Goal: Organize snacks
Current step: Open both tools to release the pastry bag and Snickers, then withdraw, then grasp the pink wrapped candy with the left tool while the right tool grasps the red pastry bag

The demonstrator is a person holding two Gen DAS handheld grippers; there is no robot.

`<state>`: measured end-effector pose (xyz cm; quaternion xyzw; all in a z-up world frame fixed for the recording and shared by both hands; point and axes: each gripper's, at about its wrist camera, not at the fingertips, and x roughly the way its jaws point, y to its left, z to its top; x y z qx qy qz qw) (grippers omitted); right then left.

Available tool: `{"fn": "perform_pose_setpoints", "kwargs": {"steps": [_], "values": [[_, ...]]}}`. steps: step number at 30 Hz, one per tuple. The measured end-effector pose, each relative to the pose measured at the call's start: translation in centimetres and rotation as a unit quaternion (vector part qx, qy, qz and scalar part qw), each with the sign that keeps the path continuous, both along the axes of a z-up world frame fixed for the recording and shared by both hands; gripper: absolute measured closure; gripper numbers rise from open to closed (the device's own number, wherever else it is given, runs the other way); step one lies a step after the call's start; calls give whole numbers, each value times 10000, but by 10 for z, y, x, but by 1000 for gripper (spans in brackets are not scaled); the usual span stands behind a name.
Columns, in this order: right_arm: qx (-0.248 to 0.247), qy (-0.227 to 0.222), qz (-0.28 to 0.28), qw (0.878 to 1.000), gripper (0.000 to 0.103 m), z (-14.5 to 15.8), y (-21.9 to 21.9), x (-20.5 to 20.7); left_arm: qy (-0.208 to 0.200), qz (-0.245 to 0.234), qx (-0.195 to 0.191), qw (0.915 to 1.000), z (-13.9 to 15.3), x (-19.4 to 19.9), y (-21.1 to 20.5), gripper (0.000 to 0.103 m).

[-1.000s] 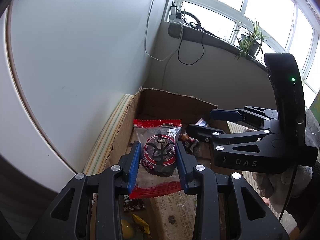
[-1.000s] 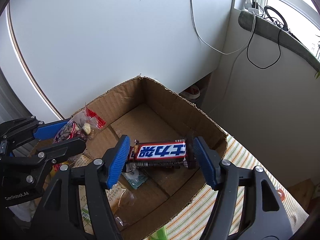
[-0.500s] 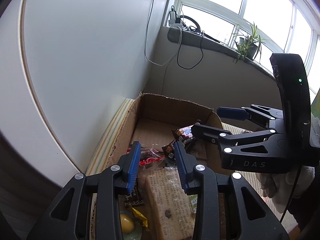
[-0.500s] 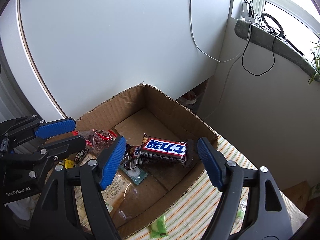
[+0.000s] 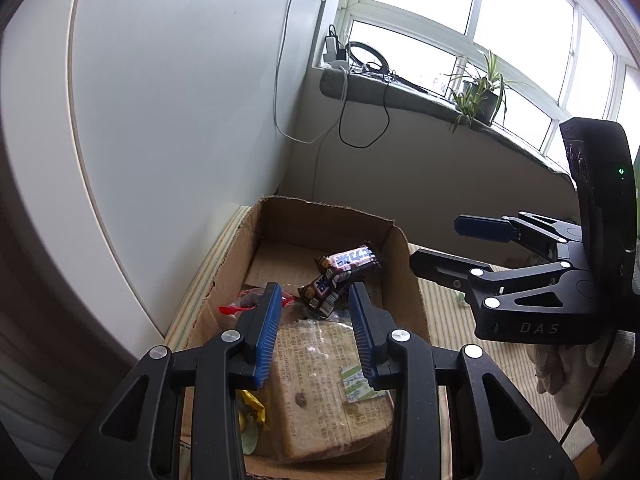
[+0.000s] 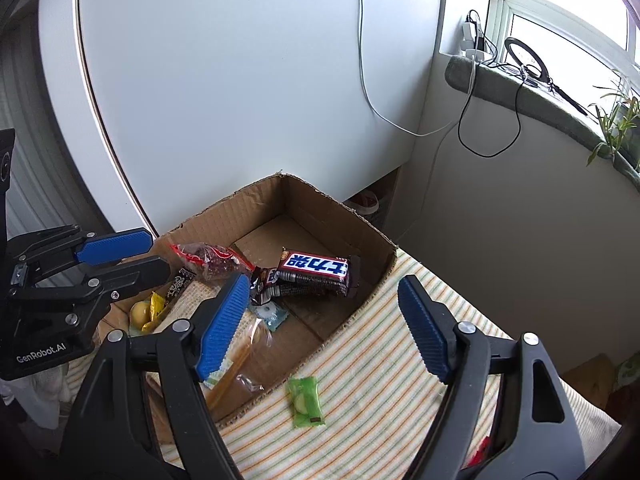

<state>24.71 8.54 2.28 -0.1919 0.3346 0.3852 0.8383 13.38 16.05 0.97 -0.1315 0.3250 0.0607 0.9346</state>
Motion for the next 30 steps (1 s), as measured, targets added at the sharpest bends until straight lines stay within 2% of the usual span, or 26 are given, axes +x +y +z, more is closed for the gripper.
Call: {"fn": "perform_pose_setpoints", "kwargs": {"steps": [12, 16, 24, 30], "values": [[-102, -202, -471, 9986, 15, 12, -99, -13, -122, -523, -9, 9986, 7, 0, -58, 70], [-199, -253, -704, 9970, 8, 6, -137, -14, -99, -735, -57, 9972, 5, 2, -81, 70], [-174, 36, -1160, 9931, 8, -15, -206, -1, 78, -1102, -126, 9938, -11, -6, -124, 70], [-64, 205, -1239, 9921, 8, -29, -231, 12, 304, -1301, -280, 9906, -27, -11, -153, 70]]}}
